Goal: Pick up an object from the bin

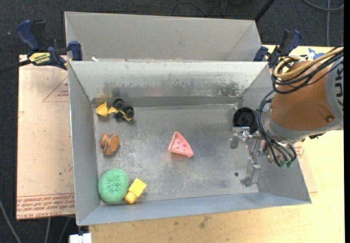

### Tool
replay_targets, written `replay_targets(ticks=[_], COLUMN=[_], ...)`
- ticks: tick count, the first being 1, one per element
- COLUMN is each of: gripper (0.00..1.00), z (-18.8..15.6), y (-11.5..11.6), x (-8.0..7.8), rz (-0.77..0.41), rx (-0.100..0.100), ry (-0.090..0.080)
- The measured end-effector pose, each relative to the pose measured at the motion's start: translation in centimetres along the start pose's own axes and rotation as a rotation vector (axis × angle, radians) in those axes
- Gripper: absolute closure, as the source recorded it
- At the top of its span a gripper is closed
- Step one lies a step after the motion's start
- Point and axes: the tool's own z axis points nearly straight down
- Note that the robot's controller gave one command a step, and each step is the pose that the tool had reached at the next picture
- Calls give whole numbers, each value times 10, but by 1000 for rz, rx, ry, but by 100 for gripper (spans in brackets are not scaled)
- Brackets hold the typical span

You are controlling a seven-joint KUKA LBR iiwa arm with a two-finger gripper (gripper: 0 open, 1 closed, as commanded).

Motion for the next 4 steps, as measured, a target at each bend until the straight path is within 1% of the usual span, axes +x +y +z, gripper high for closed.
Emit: replay_targets(ticks=[1, 2, 3, 4], gripper=[0, 0, 0, 0], z=[-4, 55, 37, 47], y=[0, 43, 75, 142], x=[-2, -40, -54, -84], rz=[-3, 310, 312, 271], rx=[1, -1, 0, -5], ry=[-8, -17, -6, -11])
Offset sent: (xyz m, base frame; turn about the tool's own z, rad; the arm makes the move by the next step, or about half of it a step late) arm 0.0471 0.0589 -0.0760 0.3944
